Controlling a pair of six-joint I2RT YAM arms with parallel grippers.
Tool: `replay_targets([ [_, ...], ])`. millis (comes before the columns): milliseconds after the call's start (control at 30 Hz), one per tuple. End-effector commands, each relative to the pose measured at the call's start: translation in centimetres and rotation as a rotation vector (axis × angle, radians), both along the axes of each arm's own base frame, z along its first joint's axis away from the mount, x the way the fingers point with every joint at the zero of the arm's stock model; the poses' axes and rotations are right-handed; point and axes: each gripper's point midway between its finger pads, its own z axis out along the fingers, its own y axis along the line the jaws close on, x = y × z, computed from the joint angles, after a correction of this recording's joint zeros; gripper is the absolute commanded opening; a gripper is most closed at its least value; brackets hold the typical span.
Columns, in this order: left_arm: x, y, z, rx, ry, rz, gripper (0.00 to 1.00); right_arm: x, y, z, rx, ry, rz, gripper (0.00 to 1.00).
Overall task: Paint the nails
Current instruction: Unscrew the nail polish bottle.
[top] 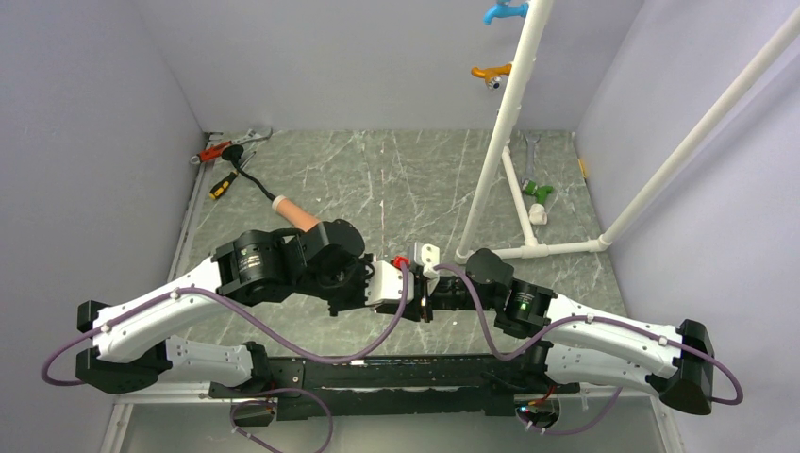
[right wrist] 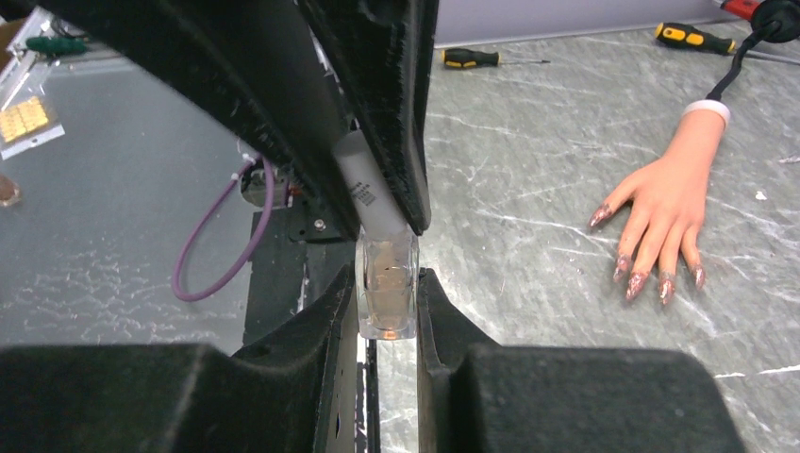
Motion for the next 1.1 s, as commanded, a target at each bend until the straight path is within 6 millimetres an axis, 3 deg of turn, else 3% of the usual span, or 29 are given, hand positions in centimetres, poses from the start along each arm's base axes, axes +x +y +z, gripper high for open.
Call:
replay_targets([
  [0,-0.2,-0.1,0.3,-0.019,0.007,0.006,0.01,-0.4,0.3,3.9,0.112,-0.041,0.021,0.00],
  [200,-0.8,-1.0,-0.2,-0.057,0.076,0.050,0.00,-0.2,0.3,3.7,0.108,-0.041,0.011,0.00],
  [533,-1.9,-2.7,1.1,-0.170,0.266,0.200,0.00,0.2,0.0,3.9,0.120,-0.050,-0.016,0.00],
  [1033,-0.6,-2.7,1.6,-0.217,0.291,0.366,0.00,0.1,-0.3,4.1,0.122,-0.047,-0.020,0.00],
  [1067,-0.6,-2.6,1.8,-0.216,0.289,0.369,0.04,0.1,-0.3,4.1,0.121,-0.045,-0.017,0.00],
])
